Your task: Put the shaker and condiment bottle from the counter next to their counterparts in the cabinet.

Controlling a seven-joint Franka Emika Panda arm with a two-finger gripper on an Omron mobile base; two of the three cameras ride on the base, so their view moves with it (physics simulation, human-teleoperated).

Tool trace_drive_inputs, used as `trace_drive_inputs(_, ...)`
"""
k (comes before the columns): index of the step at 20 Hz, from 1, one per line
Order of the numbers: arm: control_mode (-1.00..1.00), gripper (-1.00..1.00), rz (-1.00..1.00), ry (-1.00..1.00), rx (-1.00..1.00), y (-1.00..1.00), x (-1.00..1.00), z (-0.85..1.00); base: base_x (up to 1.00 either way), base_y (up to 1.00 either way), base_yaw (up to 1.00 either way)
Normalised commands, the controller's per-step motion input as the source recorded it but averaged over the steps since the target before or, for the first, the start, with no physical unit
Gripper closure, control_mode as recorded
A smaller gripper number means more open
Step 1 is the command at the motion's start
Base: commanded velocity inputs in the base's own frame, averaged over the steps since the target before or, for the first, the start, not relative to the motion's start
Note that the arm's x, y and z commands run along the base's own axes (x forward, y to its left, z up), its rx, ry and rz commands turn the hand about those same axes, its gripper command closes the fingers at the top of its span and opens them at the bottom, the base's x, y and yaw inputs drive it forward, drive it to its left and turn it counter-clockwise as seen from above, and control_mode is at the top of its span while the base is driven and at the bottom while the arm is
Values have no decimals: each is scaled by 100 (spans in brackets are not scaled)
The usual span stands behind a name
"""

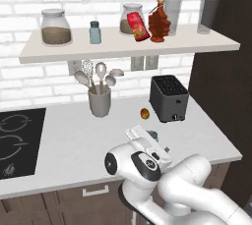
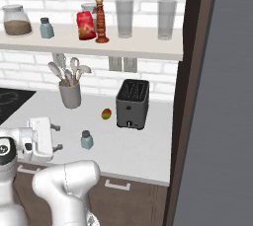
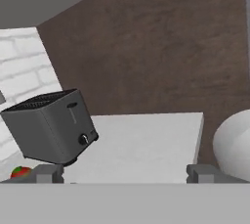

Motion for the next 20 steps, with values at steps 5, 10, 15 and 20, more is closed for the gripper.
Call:
trace_drive_inputs(5, -100, -100, 0, 10, 0, -4, 28, -23, 0, 0, 0)
trace_drive_inputs(10, -100, -100, 0, 10, 0, 0, 44, -21, 0, 0, 0)
trace_drive_inputs(15, -100, -100, 0, 8, 0, 0, 36, -28, 0, 0, 0)
trace_drive_inputs(20, -100, -100, 0, 3, 0, 0, 22, -33, 0, 0, 0)
